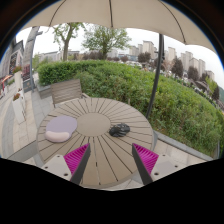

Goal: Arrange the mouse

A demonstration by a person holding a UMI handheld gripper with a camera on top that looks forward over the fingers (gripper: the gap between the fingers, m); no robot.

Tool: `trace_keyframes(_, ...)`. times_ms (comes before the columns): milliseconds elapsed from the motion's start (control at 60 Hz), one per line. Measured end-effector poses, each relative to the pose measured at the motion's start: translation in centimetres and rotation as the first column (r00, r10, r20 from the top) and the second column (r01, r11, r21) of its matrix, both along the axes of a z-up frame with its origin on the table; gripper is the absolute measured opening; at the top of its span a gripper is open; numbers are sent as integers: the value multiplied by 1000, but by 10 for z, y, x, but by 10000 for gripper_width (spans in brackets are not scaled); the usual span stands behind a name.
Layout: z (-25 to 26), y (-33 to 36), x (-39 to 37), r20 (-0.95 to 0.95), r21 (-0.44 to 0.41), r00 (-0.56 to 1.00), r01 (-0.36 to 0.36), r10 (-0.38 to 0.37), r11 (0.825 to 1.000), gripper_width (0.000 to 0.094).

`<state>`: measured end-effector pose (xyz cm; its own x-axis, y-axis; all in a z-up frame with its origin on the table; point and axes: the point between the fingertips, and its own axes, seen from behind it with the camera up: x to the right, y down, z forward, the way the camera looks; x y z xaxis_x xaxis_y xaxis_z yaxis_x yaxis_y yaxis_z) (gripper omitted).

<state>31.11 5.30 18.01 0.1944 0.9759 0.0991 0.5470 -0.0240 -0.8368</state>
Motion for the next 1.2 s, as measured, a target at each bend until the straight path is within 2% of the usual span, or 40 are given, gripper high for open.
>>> trace_keyframes(117, -29, -6, -15, 20, -9, 1000, -20, 21, 1000, 854)
trace_keyframes(333, -72, 4, -55, -1, -23, 1000, -15, 15, 1000, 856)
trace_keyframes(900, -180, 73, -197, 32, -58, 999, -3, 5, 998, 857)
trace_keyframes(1200, -190, 90, -249, 52, -71, 999, -13, 17, 997, 857)
